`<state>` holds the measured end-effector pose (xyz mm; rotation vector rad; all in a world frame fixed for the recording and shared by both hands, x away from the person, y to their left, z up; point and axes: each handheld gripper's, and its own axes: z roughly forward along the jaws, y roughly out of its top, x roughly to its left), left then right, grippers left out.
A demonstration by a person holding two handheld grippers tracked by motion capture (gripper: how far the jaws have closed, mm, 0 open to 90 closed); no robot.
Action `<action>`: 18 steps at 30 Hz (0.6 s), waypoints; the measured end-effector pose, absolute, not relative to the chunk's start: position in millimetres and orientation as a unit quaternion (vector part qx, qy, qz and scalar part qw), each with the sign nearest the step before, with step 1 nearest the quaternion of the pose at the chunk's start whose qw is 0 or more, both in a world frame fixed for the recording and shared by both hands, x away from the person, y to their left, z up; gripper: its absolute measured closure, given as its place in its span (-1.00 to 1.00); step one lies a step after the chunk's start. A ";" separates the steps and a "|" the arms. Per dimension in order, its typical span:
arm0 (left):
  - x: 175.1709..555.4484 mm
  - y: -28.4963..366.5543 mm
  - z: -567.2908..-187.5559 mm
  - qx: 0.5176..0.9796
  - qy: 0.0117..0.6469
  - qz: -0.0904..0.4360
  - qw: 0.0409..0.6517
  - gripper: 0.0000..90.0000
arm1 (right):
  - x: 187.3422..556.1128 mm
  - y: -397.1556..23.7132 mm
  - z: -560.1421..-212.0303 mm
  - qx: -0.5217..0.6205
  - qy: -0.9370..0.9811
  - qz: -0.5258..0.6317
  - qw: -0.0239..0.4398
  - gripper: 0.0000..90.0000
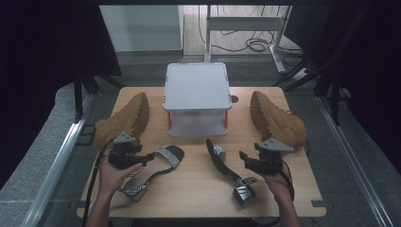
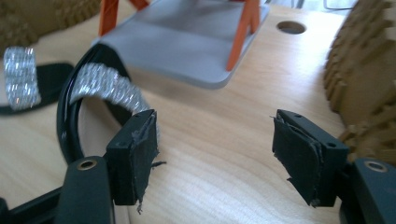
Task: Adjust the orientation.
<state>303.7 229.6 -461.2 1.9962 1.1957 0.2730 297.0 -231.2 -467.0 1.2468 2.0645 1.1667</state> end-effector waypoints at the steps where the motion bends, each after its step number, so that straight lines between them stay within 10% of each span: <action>1: 303.5 230.5 -460.0 0.785 0.464 0.110 0.394 -0.30 | 297.2 -232.3 -466.7 0.457 0.745 0.428 0.229 -0.30; 12: 297.7 230.6 -460.4 0.787 0.447 0.089 0.415 -0.29 | 298.0 -241.0 -459.2 0.472 0.730 0.440 0.225 -0.24; 18: 286.2 232.8 -455.7 0.788 0.420 0.091 0.441 -0.27 | 299.1 -243.5 -460.2 0.444 0.752 0.445 0.198 0.15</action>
